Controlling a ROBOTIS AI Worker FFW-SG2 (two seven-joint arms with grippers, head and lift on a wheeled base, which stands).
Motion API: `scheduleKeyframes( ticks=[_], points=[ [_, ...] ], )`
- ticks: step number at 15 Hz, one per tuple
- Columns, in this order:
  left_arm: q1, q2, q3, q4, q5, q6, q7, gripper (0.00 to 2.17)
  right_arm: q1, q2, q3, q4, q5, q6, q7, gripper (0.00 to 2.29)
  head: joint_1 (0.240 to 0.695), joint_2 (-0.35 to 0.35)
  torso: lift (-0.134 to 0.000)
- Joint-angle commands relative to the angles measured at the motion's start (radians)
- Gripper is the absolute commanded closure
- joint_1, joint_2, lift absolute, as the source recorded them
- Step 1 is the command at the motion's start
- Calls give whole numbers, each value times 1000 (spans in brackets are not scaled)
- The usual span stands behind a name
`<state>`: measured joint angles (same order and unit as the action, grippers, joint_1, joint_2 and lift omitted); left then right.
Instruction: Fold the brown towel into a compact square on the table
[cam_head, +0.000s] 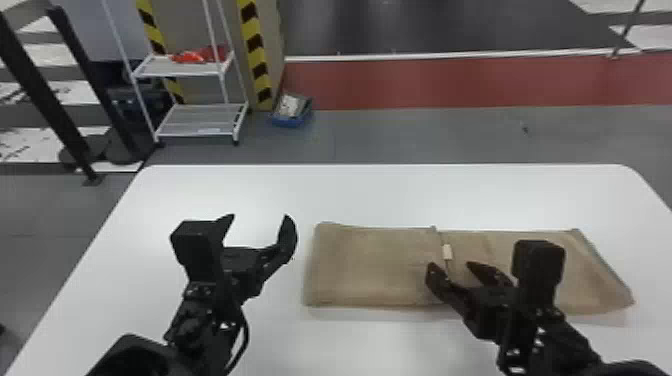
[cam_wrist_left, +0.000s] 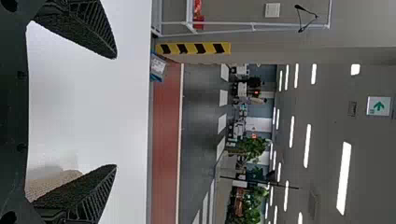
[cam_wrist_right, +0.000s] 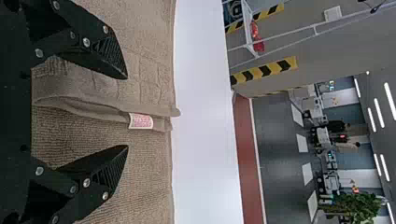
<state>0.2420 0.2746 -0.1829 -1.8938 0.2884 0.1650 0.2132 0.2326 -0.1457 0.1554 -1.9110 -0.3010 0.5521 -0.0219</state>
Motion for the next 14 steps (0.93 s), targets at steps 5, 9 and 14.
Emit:
scheduleKeyframes(
  ticks=[5, 9, 14],
  points=[
    [0, 2, -1, -4, 0, 0, 0, 39, -24, 2, 3, 6, 5, 49, -4, 502, 695, 75, -125],
    [5, 2, 8, -2, 3, -3, 0, 39, -44, 6, 7, 7, 5, 88, -4, 505, 695, 82, -125],
    [5, 2, 8, 4, 3, -3, 0, 39, -52, 6, 13, 13, -1, 98, -4, 677, 695, 90, -125]
  ],
)
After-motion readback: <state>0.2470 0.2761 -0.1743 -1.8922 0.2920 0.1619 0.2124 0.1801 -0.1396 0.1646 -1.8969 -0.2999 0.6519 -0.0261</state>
